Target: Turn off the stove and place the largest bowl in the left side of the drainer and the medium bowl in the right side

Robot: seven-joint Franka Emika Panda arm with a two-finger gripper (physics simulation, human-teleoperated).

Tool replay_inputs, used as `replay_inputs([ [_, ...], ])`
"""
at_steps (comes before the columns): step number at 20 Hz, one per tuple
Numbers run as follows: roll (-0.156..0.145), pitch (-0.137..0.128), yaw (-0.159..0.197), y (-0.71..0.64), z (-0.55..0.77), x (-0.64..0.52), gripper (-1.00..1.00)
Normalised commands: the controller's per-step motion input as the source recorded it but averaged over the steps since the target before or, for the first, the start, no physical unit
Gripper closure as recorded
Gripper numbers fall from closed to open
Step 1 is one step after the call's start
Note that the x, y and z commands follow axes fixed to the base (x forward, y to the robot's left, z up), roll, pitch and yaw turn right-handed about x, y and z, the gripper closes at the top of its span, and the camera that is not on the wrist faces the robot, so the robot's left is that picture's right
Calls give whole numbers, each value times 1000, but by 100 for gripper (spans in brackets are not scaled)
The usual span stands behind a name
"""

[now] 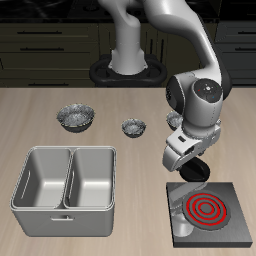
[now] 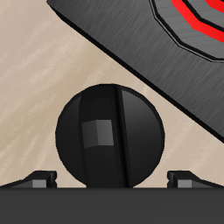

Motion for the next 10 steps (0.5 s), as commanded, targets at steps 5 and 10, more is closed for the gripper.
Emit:
replay_inputs([
  [5,27,70,15,-3,-284,-9,100],
  [10,16,19,-11,19,-95,-94,100],
])
